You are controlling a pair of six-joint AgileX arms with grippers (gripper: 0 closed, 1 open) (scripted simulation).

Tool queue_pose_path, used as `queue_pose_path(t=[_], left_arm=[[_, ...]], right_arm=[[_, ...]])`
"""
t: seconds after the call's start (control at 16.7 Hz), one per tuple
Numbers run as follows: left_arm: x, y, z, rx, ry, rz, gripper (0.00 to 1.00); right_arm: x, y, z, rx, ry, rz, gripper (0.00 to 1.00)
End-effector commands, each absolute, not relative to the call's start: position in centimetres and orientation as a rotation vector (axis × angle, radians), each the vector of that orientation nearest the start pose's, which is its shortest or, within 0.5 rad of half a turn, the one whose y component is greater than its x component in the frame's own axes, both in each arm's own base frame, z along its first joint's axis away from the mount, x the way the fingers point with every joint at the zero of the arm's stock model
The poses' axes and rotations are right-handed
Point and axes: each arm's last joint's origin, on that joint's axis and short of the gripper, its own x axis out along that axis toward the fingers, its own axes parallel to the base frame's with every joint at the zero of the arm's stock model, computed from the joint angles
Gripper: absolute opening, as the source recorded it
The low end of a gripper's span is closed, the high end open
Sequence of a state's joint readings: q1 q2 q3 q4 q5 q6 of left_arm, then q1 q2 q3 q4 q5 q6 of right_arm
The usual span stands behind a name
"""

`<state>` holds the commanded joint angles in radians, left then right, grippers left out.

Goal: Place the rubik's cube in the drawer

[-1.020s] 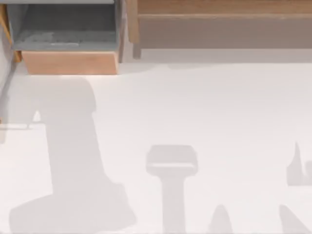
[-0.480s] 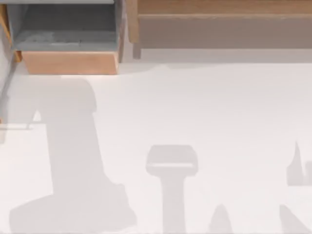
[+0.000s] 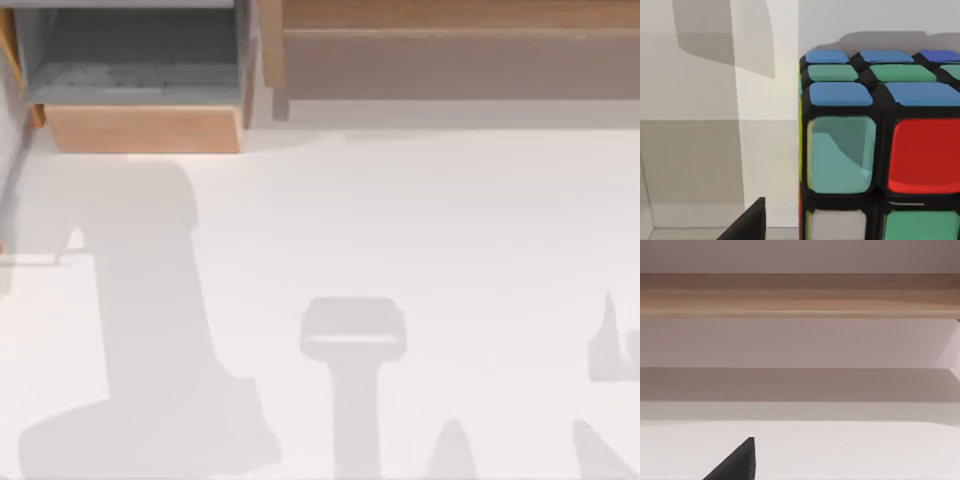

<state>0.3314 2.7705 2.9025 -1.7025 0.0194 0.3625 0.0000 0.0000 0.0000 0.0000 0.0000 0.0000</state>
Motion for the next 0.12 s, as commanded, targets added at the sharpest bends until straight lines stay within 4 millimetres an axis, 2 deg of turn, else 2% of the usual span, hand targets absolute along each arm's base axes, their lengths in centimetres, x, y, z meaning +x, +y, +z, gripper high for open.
queue_pose_path(t=[0.12], left_arm=[[47.71, 17.17, 18.89, 0.006, 1.567, -0.019, 1.0]], right_arm=[[10.57, -0.12, 16.0, 0.0, 0.0, 0.0, 1.0]])
